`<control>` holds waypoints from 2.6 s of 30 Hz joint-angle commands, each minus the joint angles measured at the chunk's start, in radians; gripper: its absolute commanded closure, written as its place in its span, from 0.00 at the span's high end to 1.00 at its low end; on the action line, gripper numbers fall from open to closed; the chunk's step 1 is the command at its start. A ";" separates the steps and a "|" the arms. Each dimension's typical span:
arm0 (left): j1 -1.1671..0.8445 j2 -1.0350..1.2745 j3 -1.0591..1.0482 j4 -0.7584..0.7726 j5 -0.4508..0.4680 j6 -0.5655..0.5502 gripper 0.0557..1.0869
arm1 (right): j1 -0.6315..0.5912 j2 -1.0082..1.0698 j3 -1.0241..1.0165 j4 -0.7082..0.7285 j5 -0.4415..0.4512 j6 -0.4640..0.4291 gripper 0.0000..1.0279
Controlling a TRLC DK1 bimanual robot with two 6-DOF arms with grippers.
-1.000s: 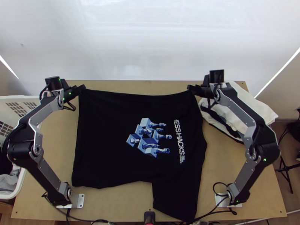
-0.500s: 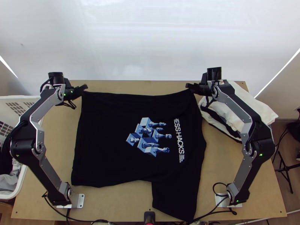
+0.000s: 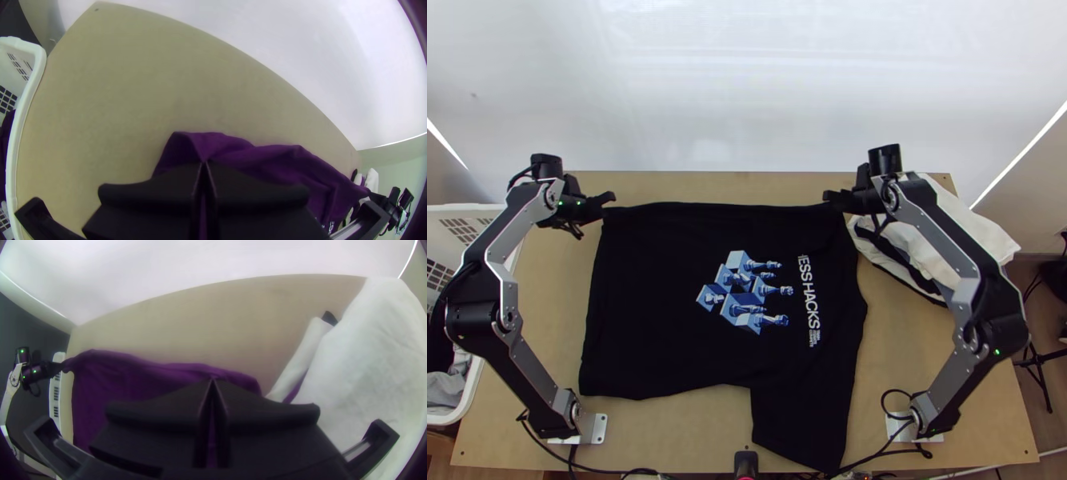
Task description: Fold the t-shirt
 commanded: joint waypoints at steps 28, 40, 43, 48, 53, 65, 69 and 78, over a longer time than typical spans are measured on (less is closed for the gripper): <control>0.085 -0.199 -0.256 -0.067 0.072 0.254 0.03 | 0.060 -0.253 -0.380 -0.159 0.065 -0.094 0.03; 0.061 -0.273 -0.324 -0.090 0.079 0.254 0.03 | 0.055 -0.261 -0.452 -0.079 0.119 -0.096 0.03; 0.058 -0.299 -0.336 -0.099 0.079 0.256 0.05 | 0.048 -0.262 -0.450 -0.048 0.127 -0.096 0.04; 0.049 -0.346 -0.357 -0.200 0.076 0.362 0.56 | 0.046 -0.270 -0.452 -0.094 0.136 -0.082 0.74; 0.029 -0.412 -0.377 -0.387 0.059 0.468 0.56 | 0.055 -0.321 -0.467 -0.341 0.133 0.003 0.97; 0.029 -0.547 -0.430 -0.401 0.030 0.557 0.88 | 0.146 -0.911 -0.777 -0.419 -0.007 0.385 0.96; -0.011 -0.566 -0.423 -0.386 0.030 0.509 0.88 | 0.189 -1.065 -0.906 -0.427 -0.008 0.486 0.90; -0.096 -0.589 -0.399 -0.386 0.025 0.428 0.88 | 0.270 -1.124 -0.992 -0.525 -0.154 0.503 0.92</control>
